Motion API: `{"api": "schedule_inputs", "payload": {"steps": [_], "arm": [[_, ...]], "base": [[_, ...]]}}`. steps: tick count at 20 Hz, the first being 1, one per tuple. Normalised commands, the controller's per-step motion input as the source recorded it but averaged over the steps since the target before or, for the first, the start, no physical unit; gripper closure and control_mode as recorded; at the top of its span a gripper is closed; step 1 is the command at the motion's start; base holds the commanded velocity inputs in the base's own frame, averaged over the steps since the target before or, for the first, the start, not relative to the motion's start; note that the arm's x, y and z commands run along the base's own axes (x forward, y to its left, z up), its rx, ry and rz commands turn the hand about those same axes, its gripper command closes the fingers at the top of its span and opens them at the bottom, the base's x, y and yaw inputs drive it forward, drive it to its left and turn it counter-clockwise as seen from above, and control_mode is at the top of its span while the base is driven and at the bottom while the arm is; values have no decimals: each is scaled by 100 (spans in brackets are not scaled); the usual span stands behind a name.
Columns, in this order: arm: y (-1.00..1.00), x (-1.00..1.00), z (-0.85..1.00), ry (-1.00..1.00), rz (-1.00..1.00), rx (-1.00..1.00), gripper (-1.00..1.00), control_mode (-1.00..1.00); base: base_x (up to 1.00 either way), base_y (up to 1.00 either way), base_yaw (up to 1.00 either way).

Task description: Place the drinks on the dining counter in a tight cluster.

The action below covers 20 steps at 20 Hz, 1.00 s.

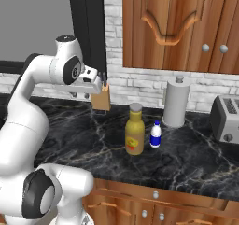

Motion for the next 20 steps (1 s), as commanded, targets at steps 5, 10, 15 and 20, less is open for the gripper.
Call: {"api": "schedule_inputs", "payload": {"steps": [5,10,15,20], "arm": [[1,0,0,1,0,0,-100,-100],[-21,-2,1,-7,0,0,-100,-100],[-83,0,18,-5,-3,0,-100,-100],[-80,0,4,0,-2,0,-100,-100]], "base": [[0,0,0],[0,0,0],[0,0,0],[0,0,0]]}}
